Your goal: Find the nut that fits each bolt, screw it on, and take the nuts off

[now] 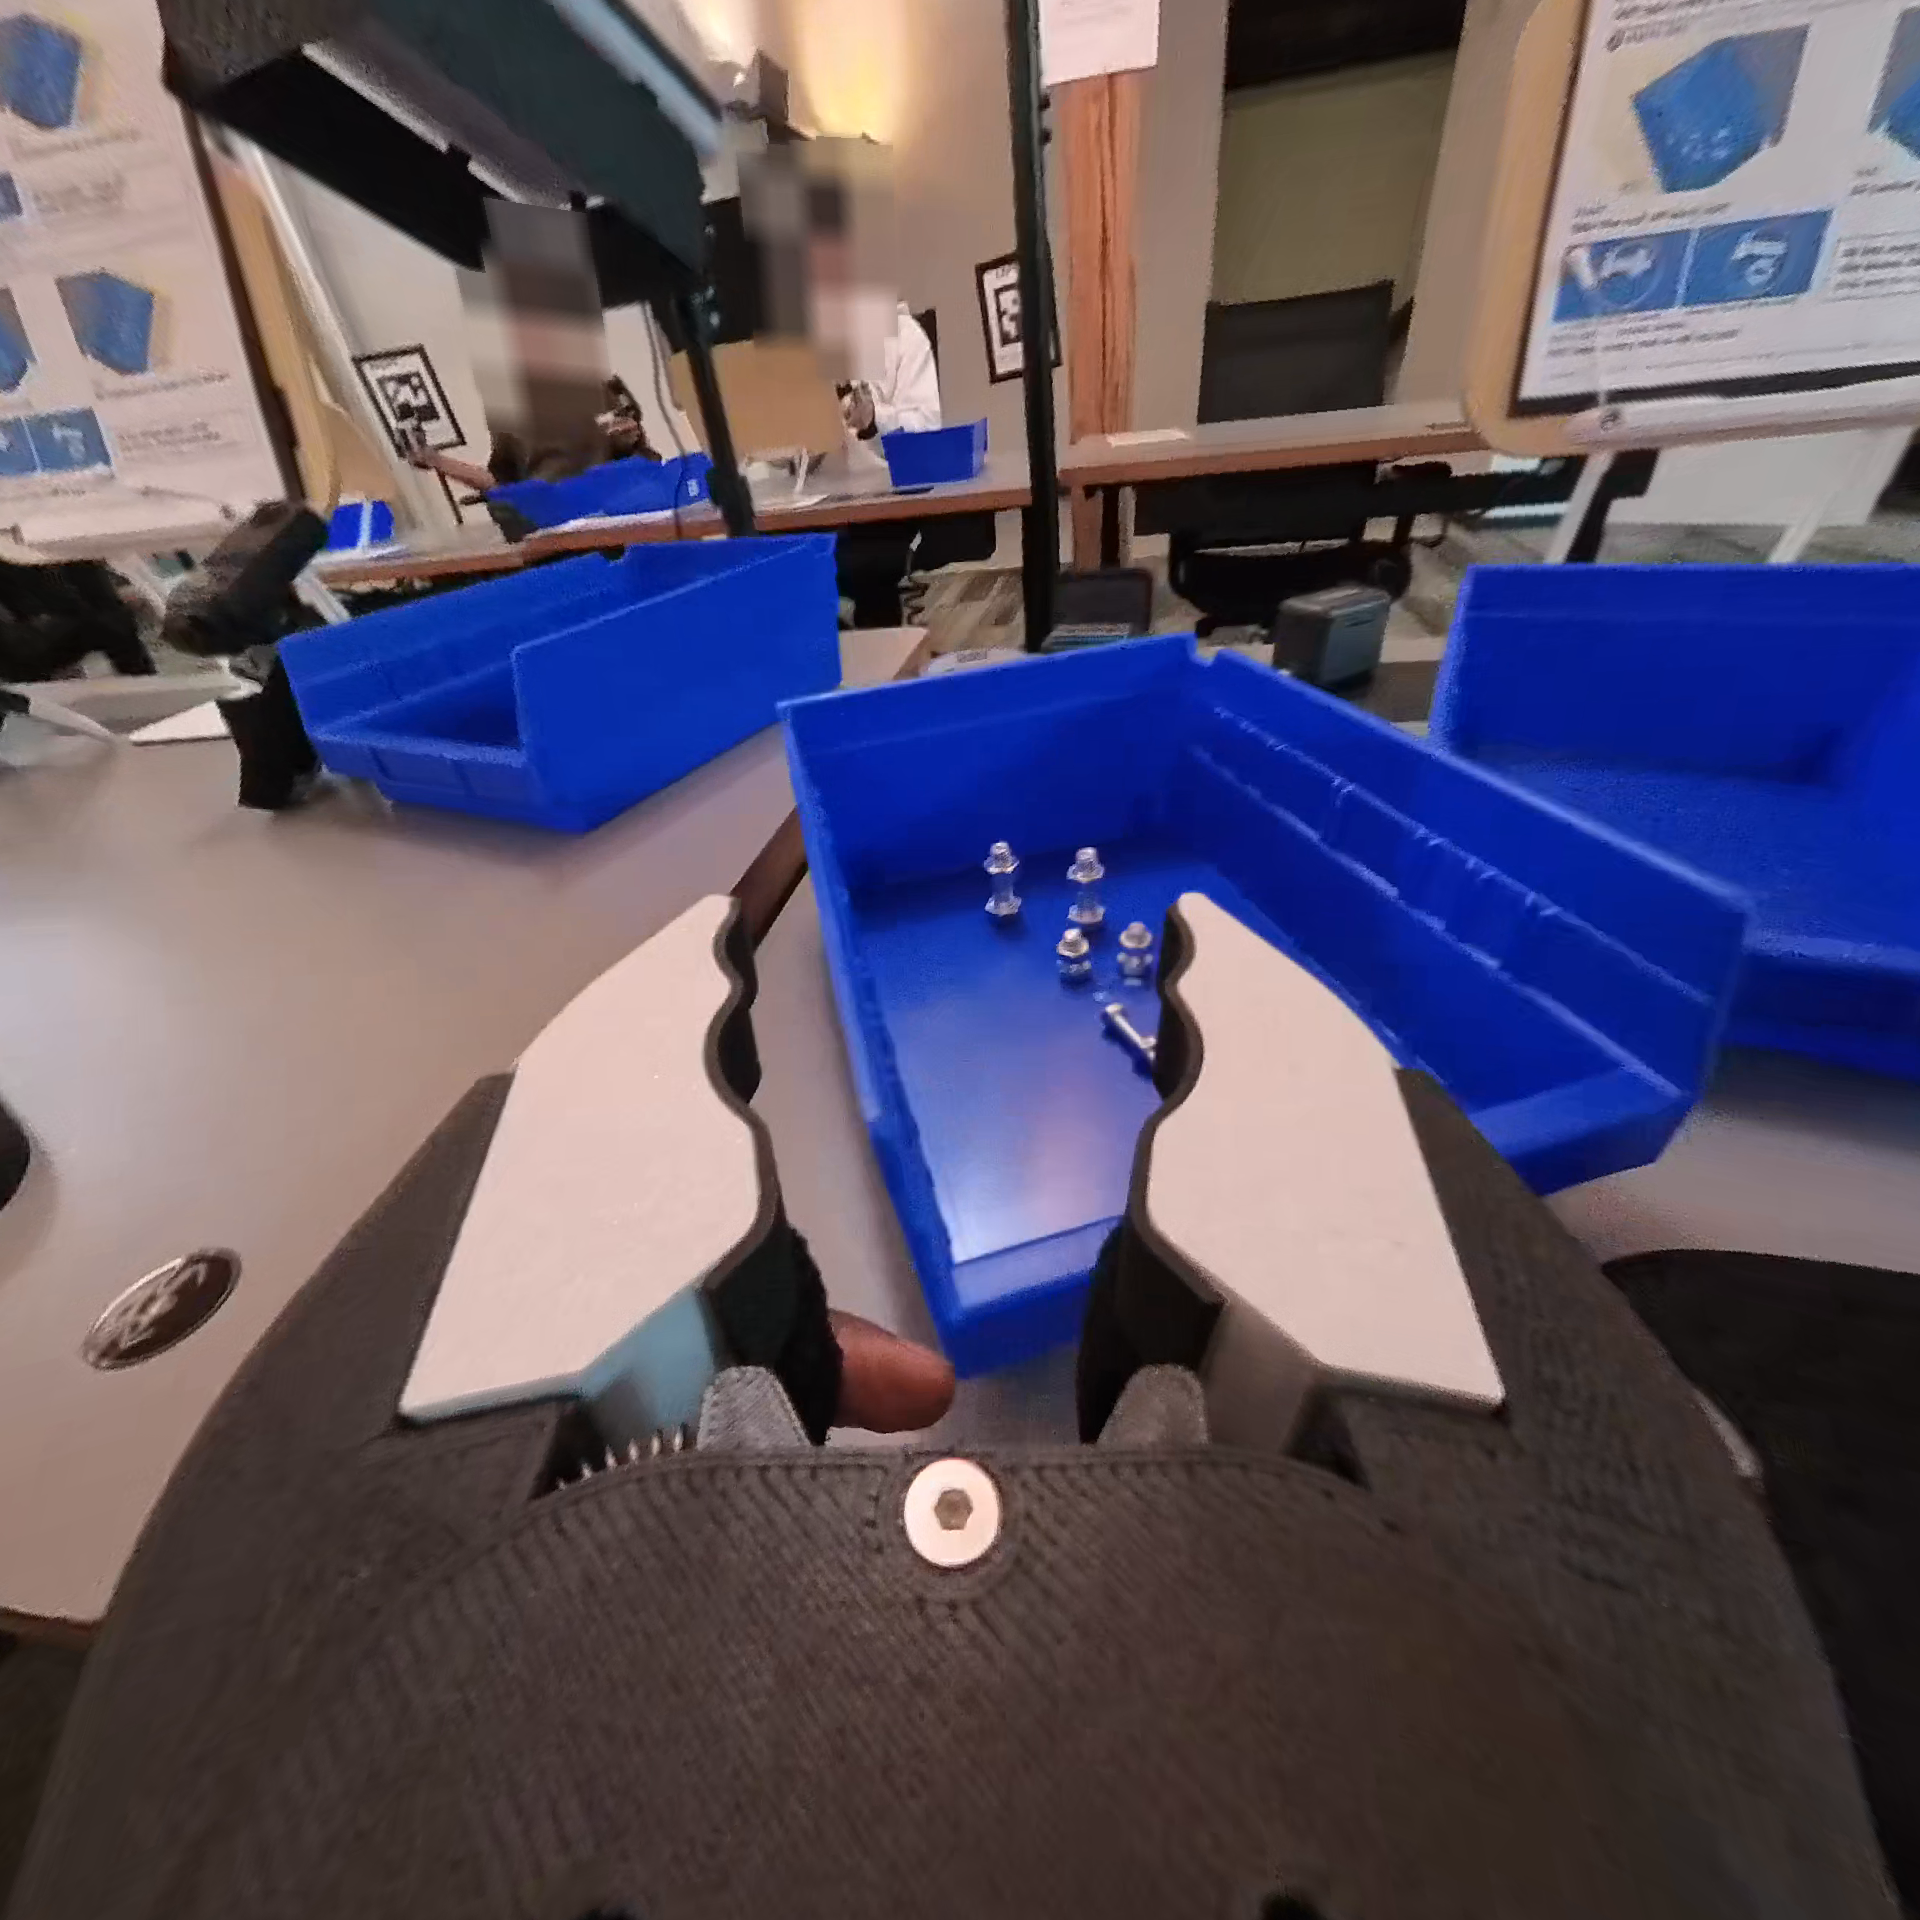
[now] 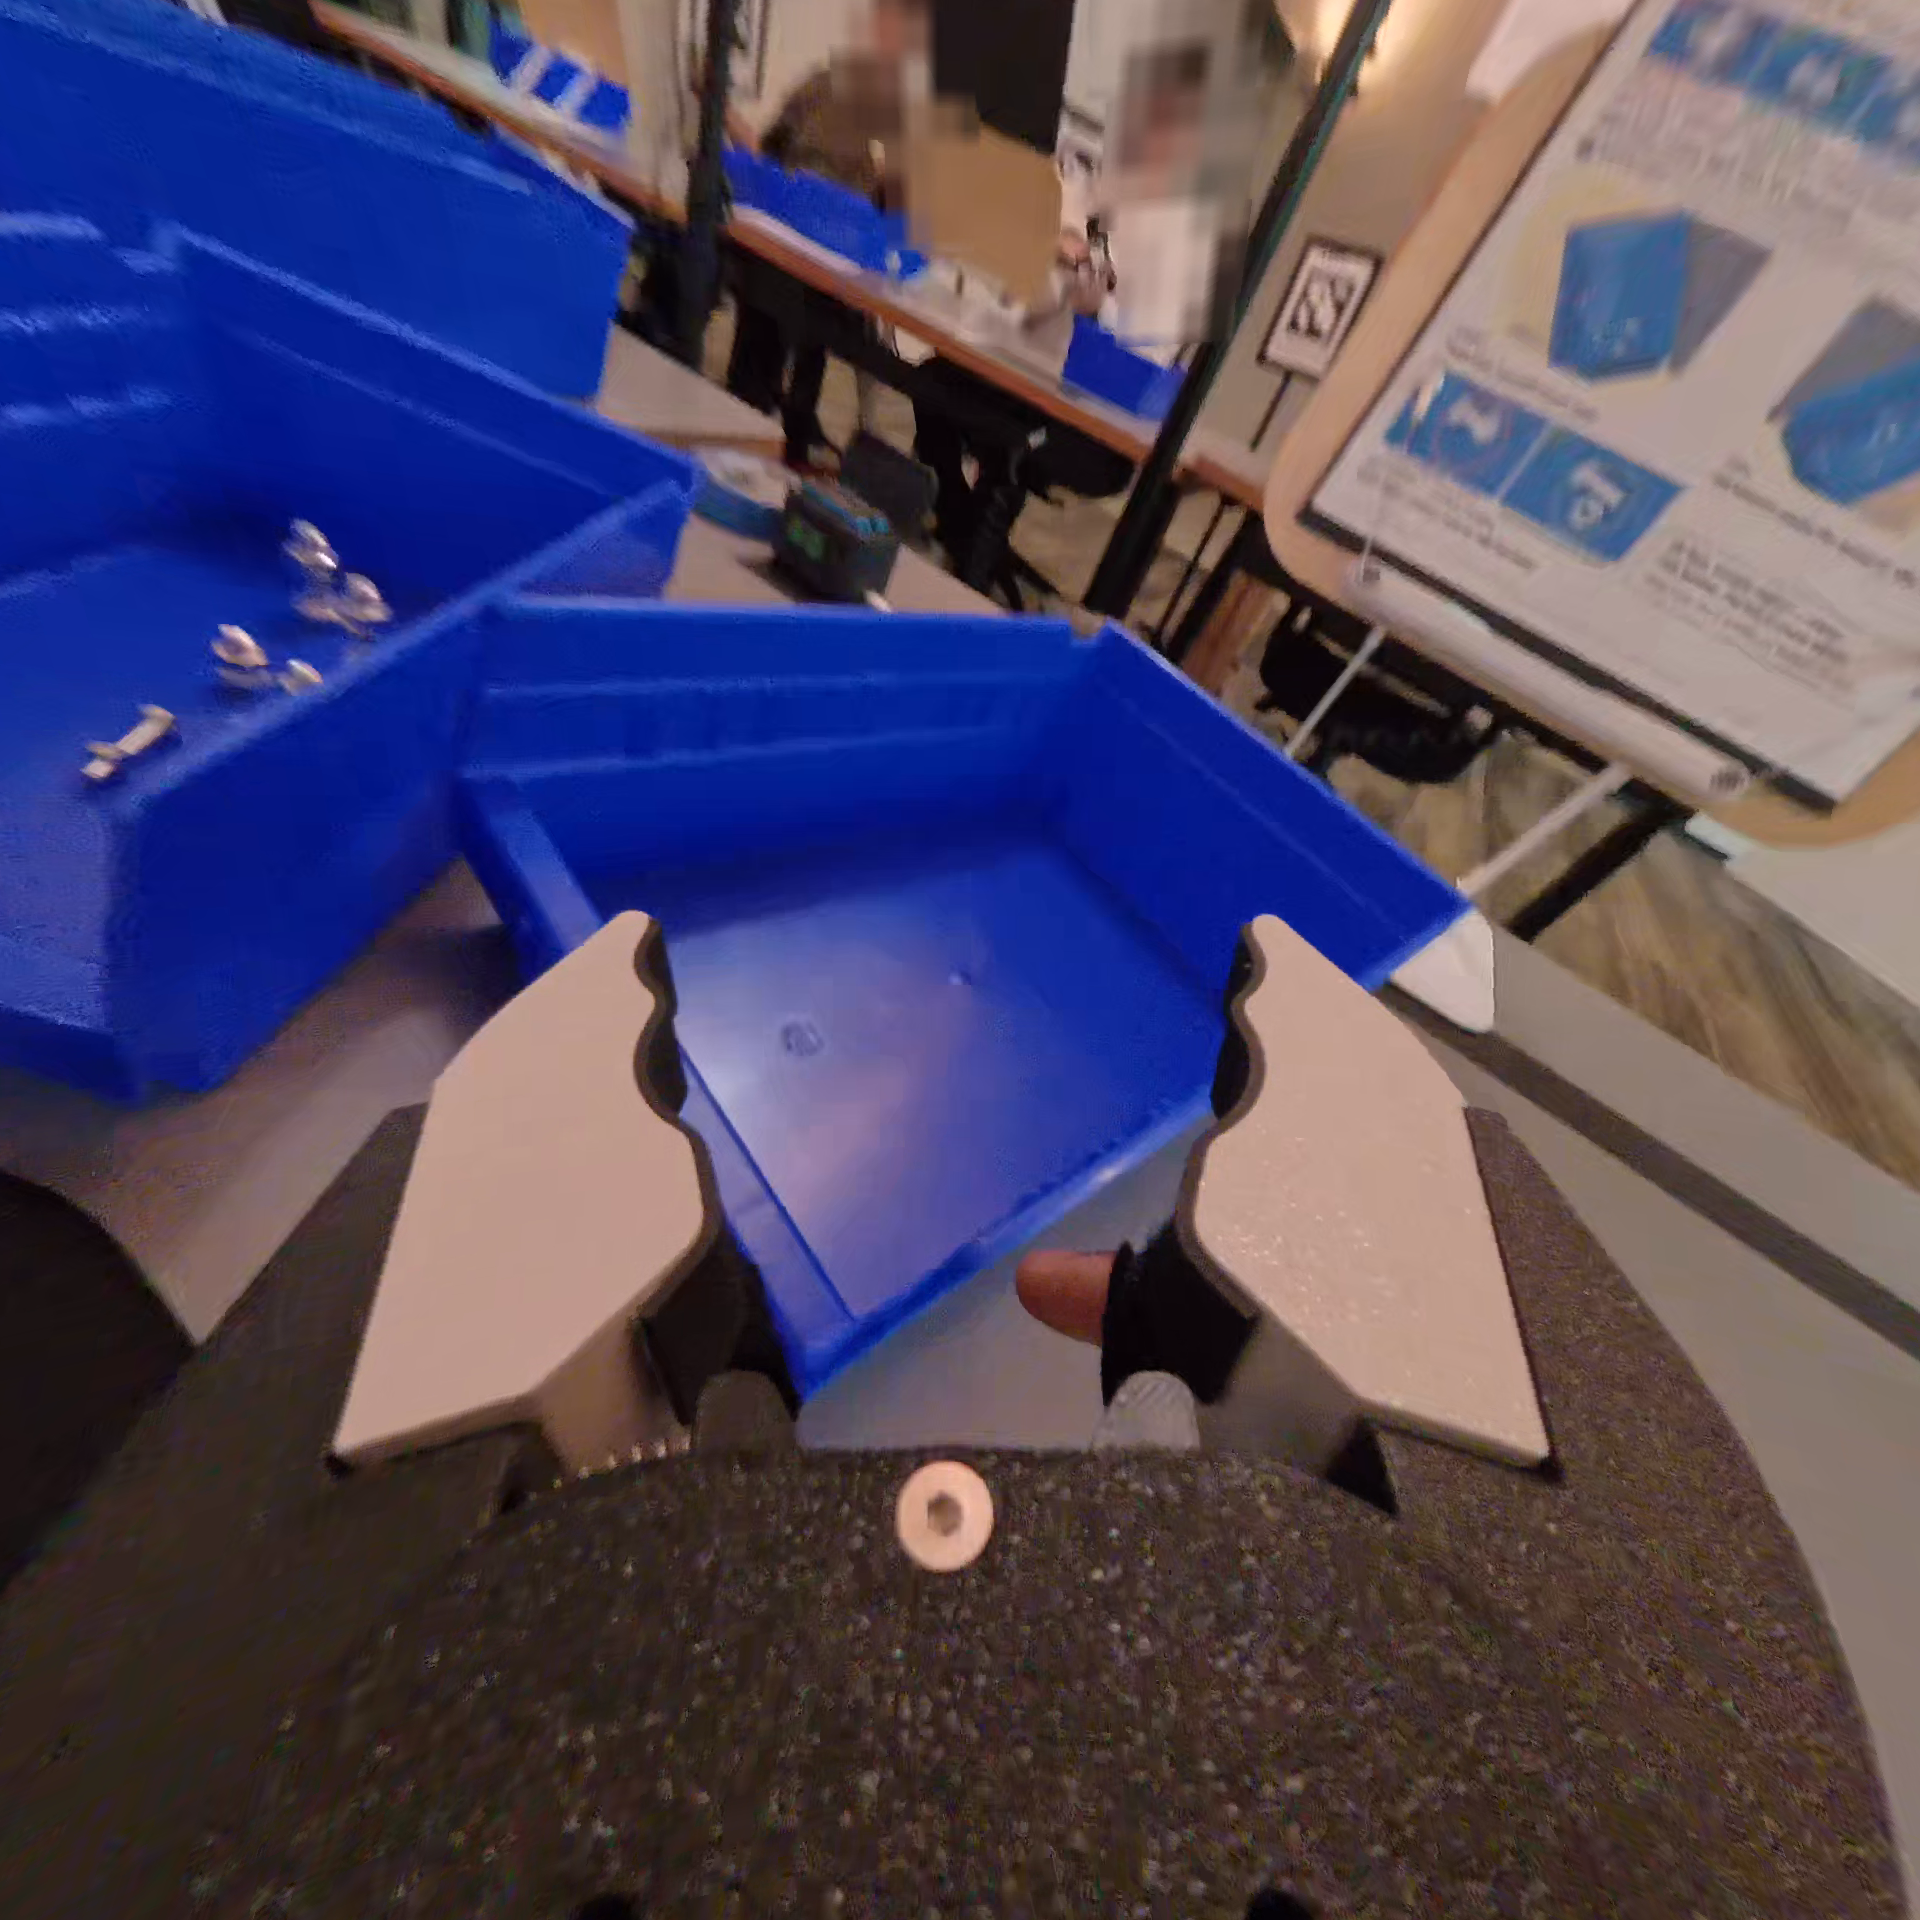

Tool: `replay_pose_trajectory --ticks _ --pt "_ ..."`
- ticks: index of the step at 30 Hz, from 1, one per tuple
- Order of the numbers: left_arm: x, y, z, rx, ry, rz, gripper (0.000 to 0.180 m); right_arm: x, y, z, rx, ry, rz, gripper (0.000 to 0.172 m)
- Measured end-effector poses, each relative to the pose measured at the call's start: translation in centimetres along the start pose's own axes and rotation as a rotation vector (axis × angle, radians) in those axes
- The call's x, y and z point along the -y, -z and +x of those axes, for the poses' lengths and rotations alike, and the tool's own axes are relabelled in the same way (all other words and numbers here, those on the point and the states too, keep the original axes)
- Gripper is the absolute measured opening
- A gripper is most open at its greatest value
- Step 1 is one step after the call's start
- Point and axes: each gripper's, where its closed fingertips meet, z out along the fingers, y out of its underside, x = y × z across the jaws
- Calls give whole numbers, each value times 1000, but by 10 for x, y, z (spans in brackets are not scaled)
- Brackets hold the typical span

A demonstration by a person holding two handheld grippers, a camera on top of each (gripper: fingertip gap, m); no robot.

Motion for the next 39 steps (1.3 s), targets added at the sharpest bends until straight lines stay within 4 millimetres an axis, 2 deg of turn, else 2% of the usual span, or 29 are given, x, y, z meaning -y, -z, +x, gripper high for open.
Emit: replay_pose_trajectory --ticks 2,4,7,10,13,16,19,20,21,24,27,32,35,39 --pt "15 0 22 -37 -42 22 75 -27 -9 13 -36 26 -119 105" --pt "28 -1 49 -98 -65 44 75 -48 -10 24 -72 66 -209 97" --pt "41 -2 94 -214 -66 71 74 -67 0 33 -41 8 -266 53" --pt "41 -4 142 -333 -62 44 73 -89 19 61 -80 -36 -335 22" --pt "27 -9 196 -471 -4 -27 72 -106 41 85 -73 -105 -378 12" --pt "-5 -22 243 -546 9 -189 72 -112 57 91 -22 -170 -382 10" --pt "-36 -34 278 -612 4 -343 68 -113 66 90 -15 -151 -382 10" --pt "-46 -39 283 -615 -27 -386 49 -113 67 90 -17 -133 -380 10" --pt "-51 -46 278 -557 -78 -392 31 -113 68 91 -22 -116 -377 10" --pt "-46 -54 284 -523 -212 -358 19 -112 74 101 -60 -68 -350 10" --pt "-27 -58 311 -554 -189 -303 17 -111 89 127 -124 -60 -330 10" --pt "-2 -58 389 -641 -242 -210 18 -123 131 194 -252 -73 -304 10" --pt "-1 -49 438 -717 -283 -198 19 -143 159 228 -298 -57 -311 10" --pt "-3 -38 487 -785 -344 -190 20 -173 191 259 -338 -67 -340 11"
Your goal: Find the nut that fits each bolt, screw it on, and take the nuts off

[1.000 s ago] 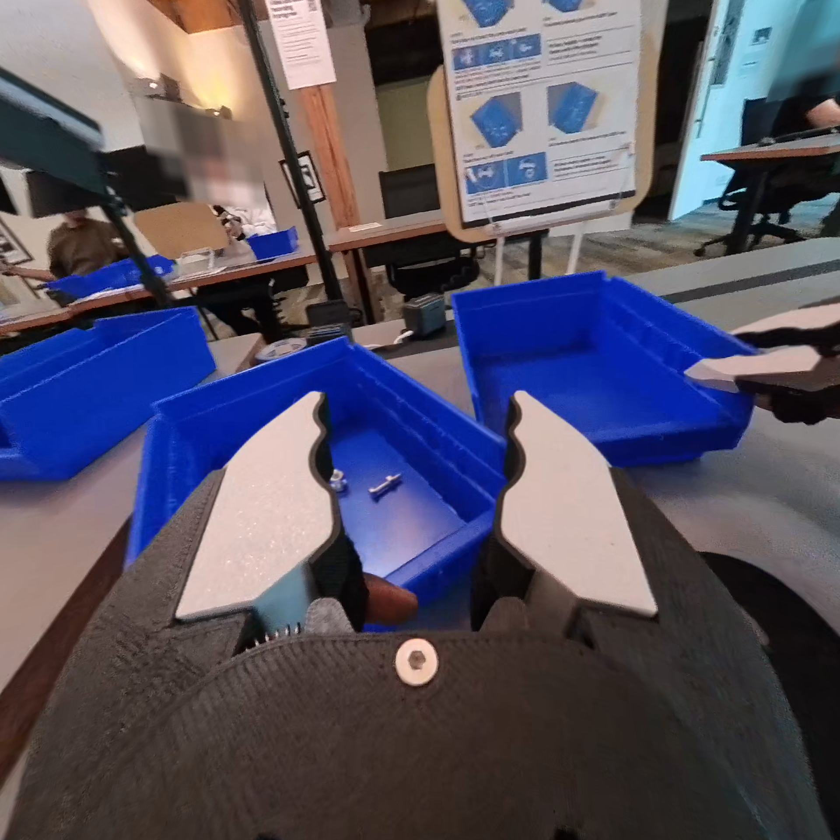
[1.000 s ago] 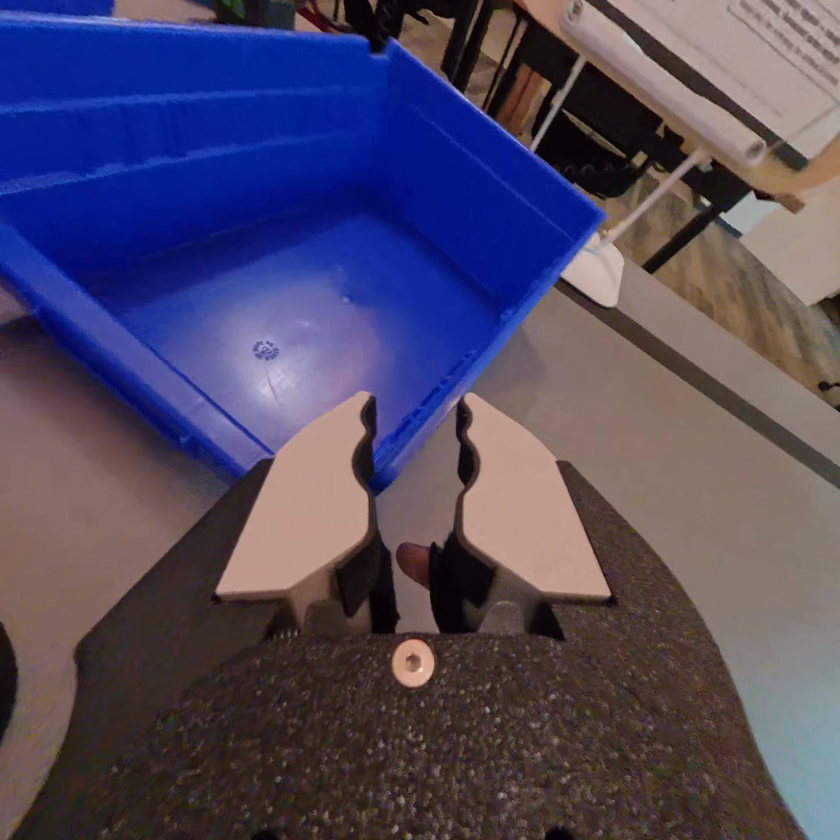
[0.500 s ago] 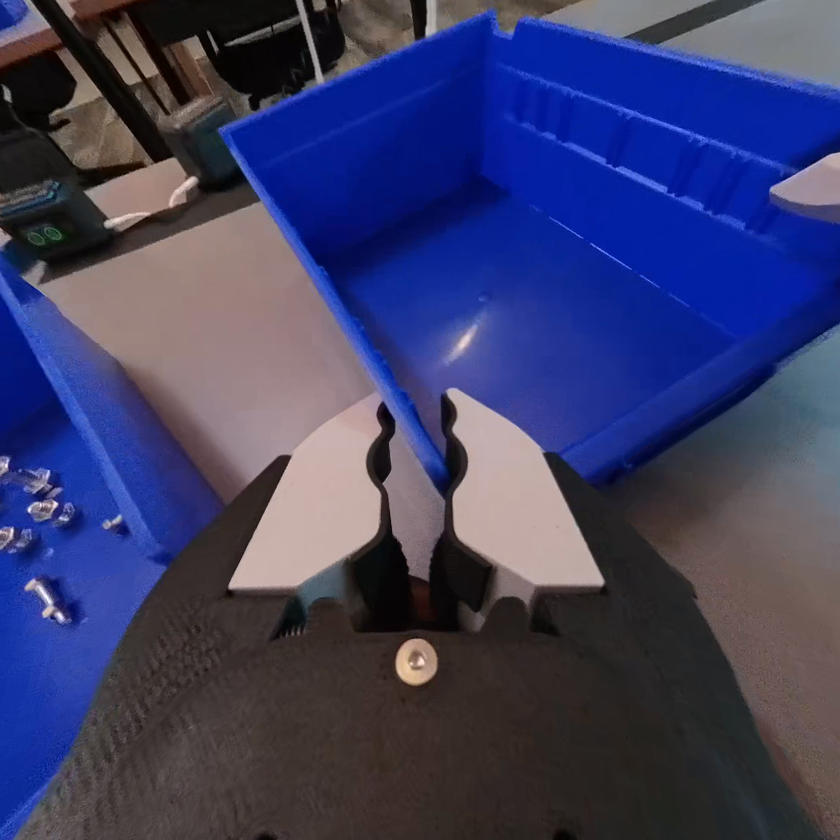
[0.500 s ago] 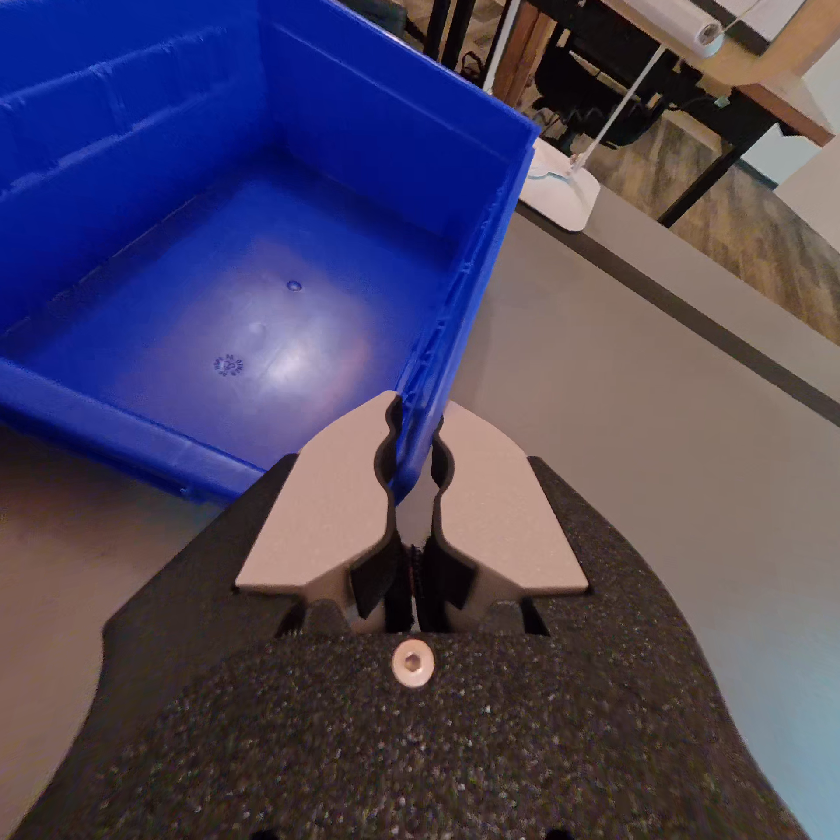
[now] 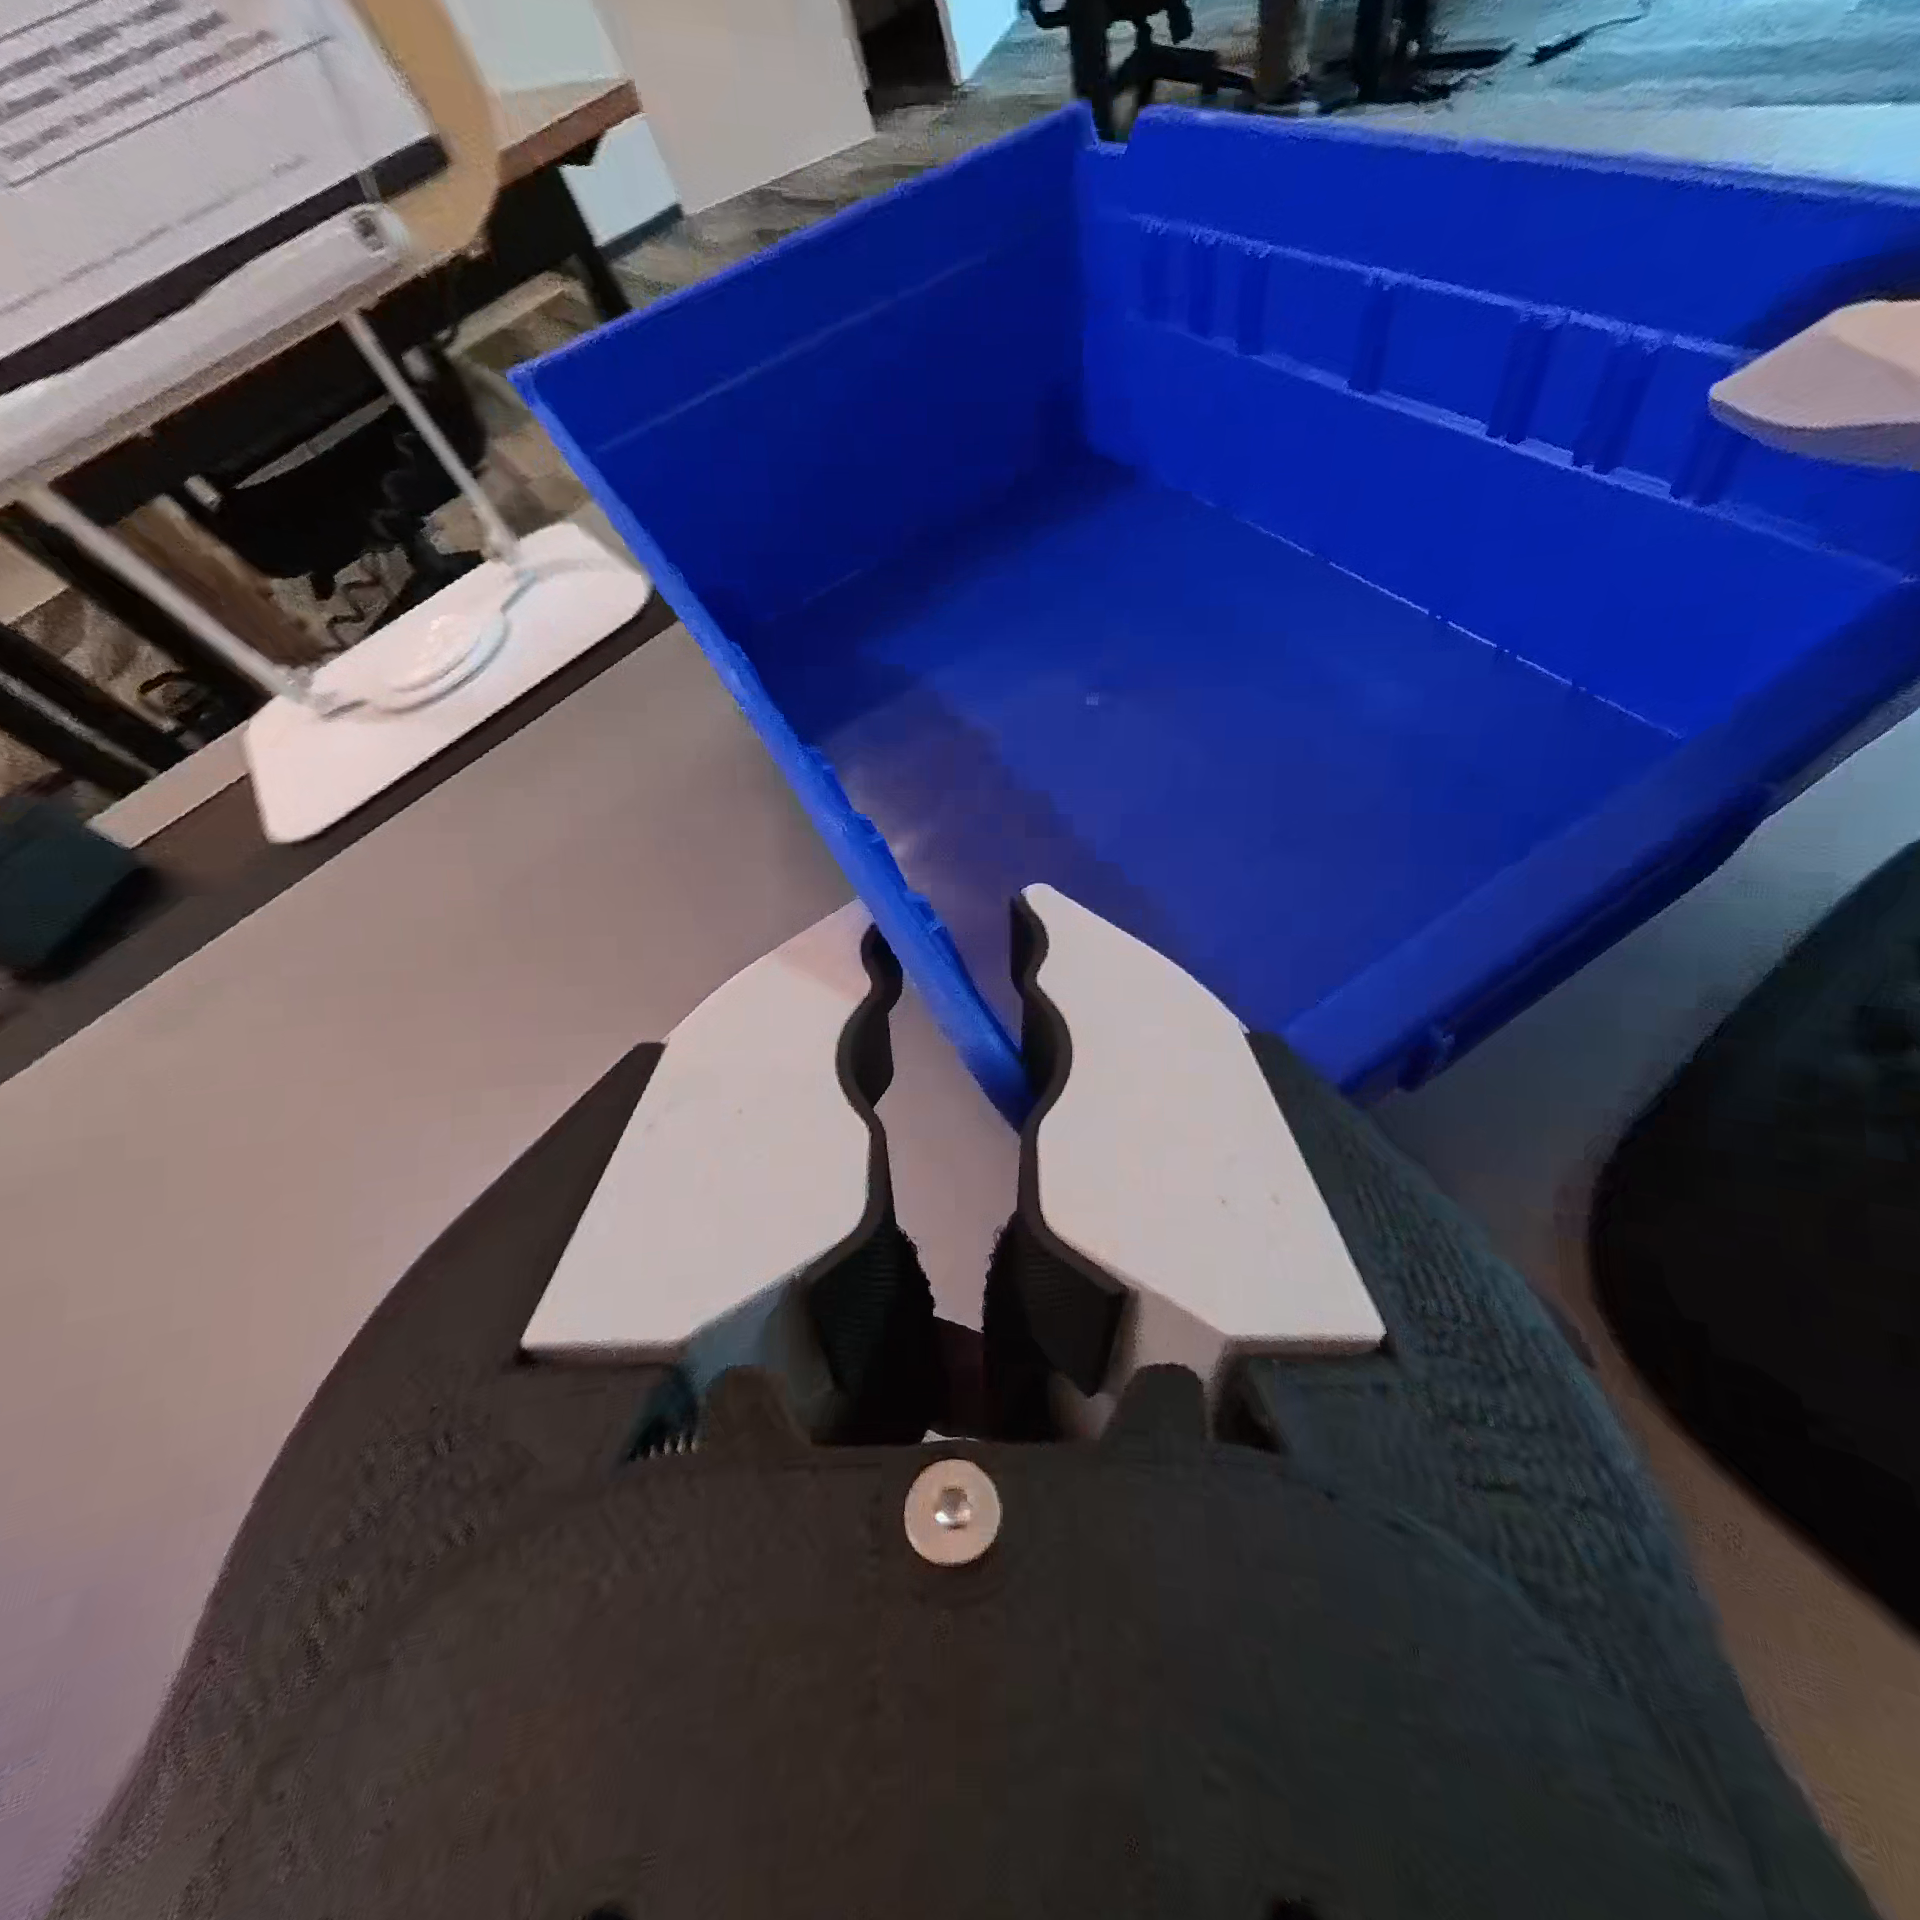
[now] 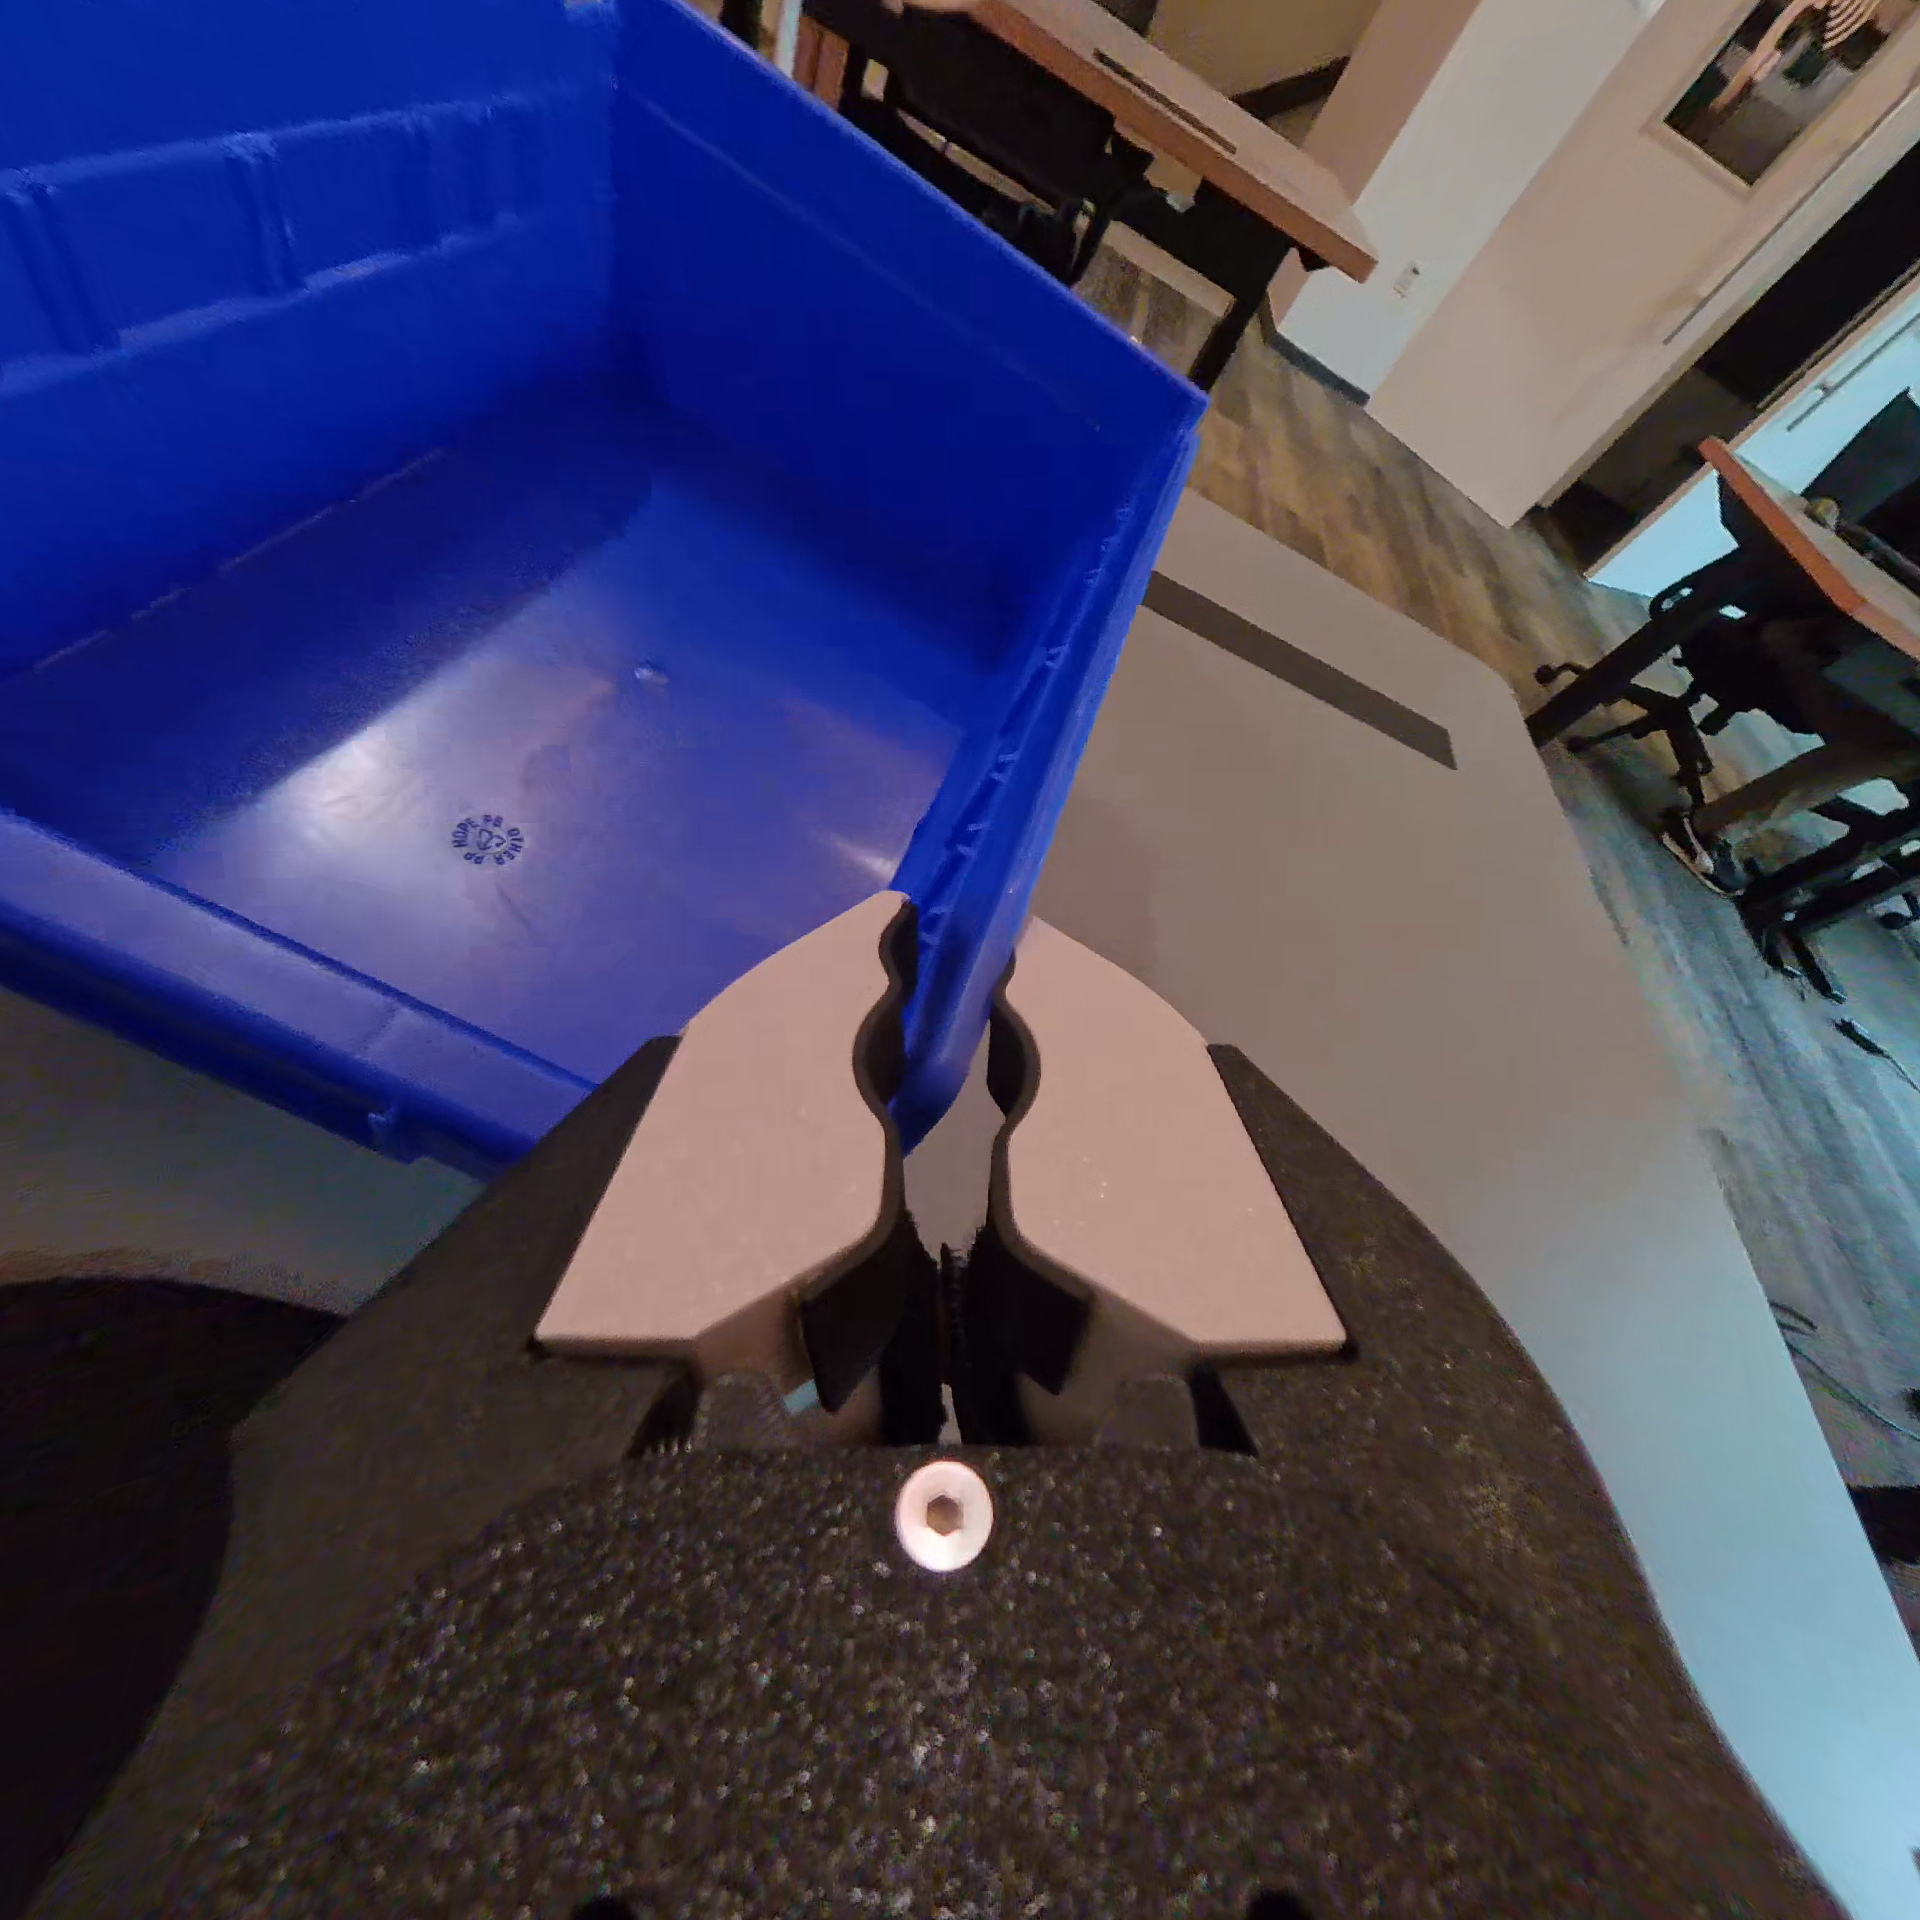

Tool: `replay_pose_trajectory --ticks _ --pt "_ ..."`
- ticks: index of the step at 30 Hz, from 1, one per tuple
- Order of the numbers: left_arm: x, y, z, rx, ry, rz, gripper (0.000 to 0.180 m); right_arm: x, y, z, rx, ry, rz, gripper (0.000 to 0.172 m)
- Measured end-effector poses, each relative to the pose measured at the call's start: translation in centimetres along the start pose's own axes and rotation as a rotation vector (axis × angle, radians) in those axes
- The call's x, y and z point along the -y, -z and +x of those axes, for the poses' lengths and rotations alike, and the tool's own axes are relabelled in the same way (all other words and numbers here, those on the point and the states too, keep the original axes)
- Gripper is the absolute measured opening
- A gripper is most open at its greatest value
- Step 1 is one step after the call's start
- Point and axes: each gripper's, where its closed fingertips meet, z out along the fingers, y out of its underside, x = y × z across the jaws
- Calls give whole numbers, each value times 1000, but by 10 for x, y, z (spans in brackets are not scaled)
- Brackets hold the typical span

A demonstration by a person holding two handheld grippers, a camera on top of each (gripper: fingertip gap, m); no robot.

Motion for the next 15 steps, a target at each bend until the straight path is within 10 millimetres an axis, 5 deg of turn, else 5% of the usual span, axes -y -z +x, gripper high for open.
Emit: replay_pose_trajectory --ticks 6,15 --pt "22 -26 40 -46 -79 6 21 -31 5 41 -47 -30 0 11" --pt "33 -49 74 -100 -102 -1 25 -54 5 78 -66 -18 8 11"
